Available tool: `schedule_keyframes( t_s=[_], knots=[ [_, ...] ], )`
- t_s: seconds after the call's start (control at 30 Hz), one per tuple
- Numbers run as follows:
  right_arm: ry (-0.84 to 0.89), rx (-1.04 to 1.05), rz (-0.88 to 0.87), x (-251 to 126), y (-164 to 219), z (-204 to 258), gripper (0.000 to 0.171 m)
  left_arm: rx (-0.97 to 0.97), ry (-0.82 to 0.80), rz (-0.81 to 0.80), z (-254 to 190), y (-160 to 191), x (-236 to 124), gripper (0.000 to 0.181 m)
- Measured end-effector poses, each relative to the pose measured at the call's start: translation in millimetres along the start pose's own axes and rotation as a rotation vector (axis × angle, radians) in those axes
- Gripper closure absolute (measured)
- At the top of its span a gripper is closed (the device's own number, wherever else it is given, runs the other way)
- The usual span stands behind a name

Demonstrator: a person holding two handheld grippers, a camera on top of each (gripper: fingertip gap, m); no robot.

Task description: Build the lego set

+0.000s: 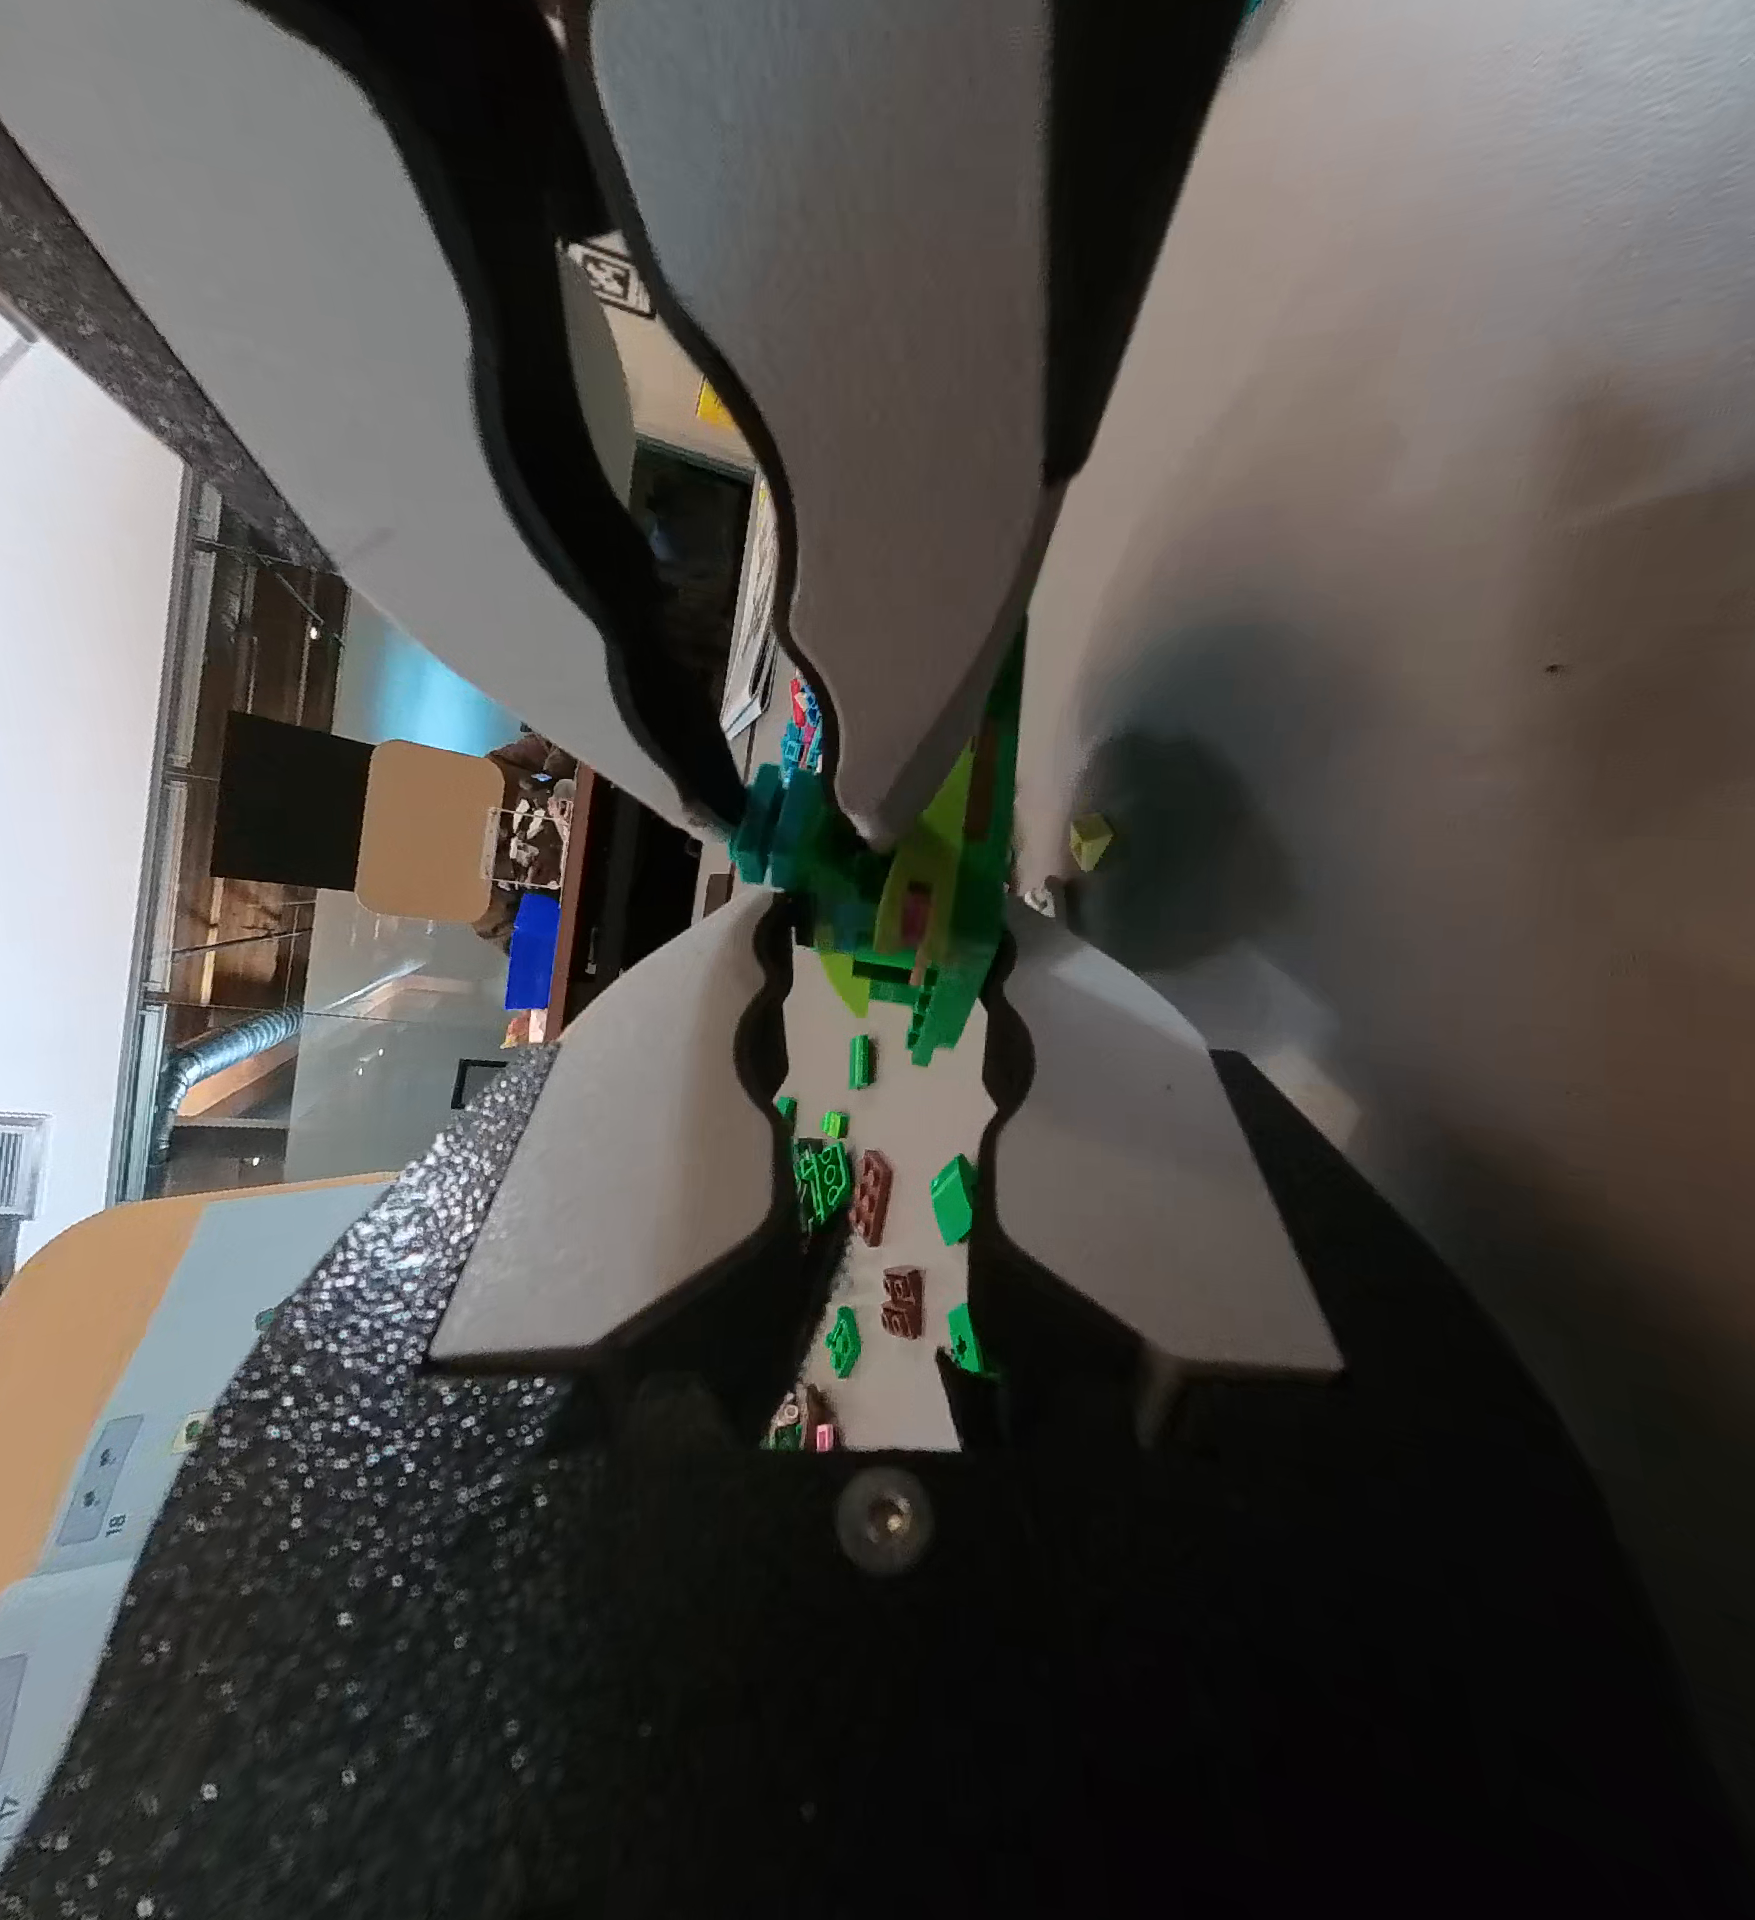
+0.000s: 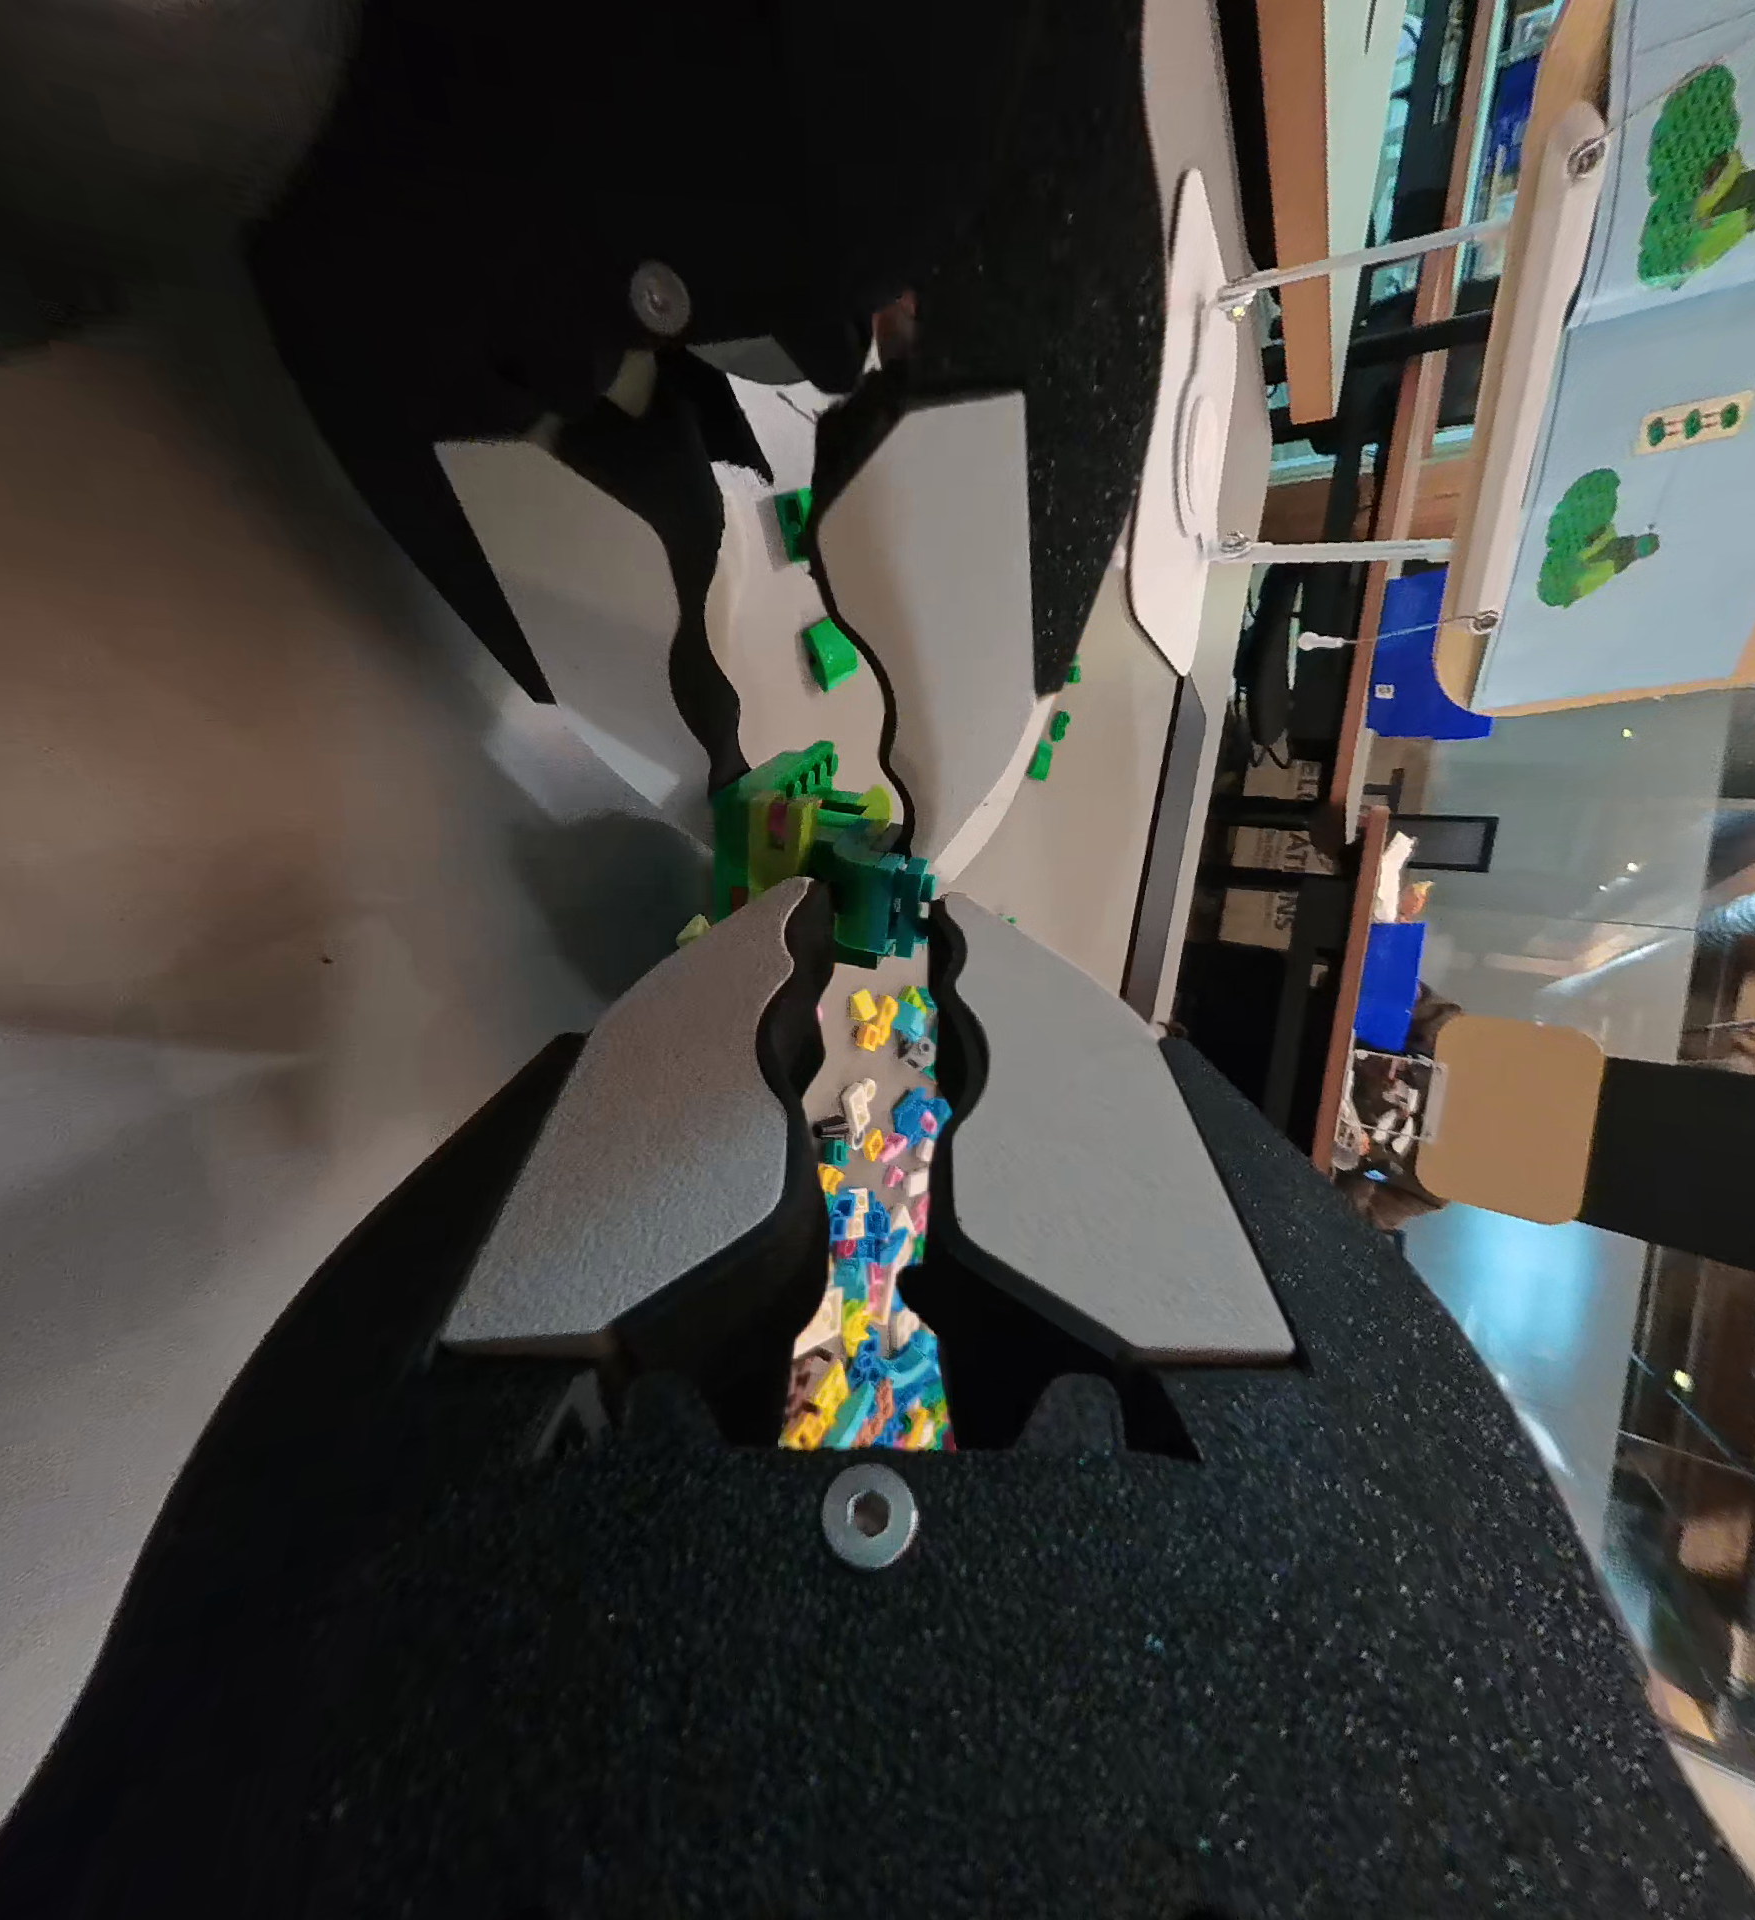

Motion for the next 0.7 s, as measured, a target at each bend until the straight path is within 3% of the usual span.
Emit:
schedule_keyframes(
  t_s=[0.37,0.7],
  knots=[
    [0.027,-0.067,0.035,0.4,-0.1,2.2,0.155,0.006,0.008,0.011,-0.1,2.0,0.7,0.147],
    [-0.062,-0.192,0.042,-0.4,1.2,9.0,0.159,0.118,-0.001,0.058,-4.8,3.1,3.0,0.147]
  ],
)
Point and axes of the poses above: each gripper's, where its closed fingertips meet, x out along the fingers, y out of its underside, z = x × y across the jaws, the point moved 3 cm from there along -x, back along the fingers, and after that the axes turned 9 degrees about y, right-handed, at the moved point
